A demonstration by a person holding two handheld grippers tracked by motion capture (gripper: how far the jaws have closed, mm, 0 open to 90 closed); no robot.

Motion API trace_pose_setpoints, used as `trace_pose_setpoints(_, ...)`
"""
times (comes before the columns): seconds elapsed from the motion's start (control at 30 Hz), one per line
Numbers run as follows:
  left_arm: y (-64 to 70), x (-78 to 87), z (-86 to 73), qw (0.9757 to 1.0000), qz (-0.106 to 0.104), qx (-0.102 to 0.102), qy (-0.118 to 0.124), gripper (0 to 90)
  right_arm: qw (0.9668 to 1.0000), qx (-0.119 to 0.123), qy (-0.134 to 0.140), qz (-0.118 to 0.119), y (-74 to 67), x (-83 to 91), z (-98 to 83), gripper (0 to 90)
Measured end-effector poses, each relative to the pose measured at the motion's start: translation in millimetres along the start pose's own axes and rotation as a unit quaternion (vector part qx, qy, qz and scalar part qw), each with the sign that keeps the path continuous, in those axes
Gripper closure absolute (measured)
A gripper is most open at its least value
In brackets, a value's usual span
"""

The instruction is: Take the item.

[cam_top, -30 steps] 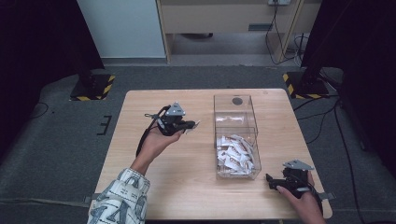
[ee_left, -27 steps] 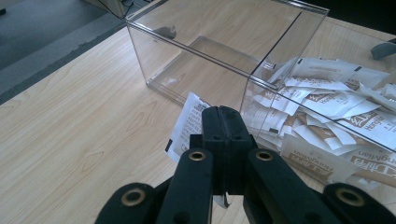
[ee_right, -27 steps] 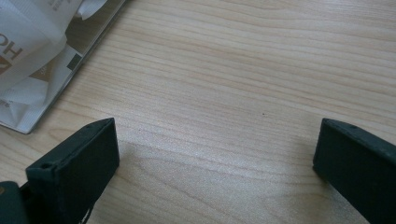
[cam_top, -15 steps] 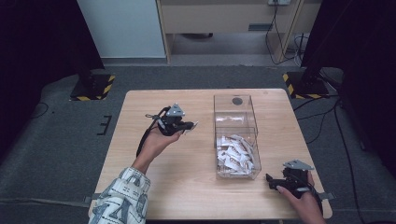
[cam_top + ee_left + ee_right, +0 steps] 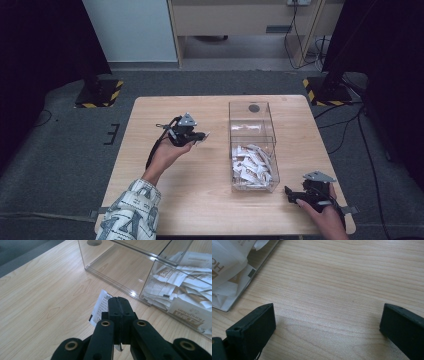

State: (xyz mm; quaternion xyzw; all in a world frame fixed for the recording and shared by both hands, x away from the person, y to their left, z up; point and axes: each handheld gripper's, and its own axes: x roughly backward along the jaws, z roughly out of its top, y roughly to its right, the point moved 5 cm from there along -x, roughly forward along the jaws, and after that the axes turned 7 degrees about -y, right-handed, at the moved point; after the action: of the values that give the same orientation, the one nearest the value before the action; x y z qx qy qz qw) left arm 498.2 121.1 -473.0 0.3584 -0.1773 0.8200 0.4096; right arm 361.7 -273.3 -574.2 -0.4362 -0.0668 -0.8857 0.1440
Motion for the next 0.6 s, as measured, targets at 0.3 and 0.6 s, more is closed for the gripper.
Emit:
trace_pose_setpoints(0.3,-7.3,-8.1,-5.9,0.9999,0.004,0.009,-0.010,89.6,1.0000,0.000,0.001,-0.001,0.1,-0.1,0.1,0.6)
trace_pose_setpoints(0.6,-12.2,-10.8,-15.0,0.9997,0.008,0.010,-0.020,89.6,1.0000,0.000,0.000,0.000,0.1,0.0,0.0,0.6)
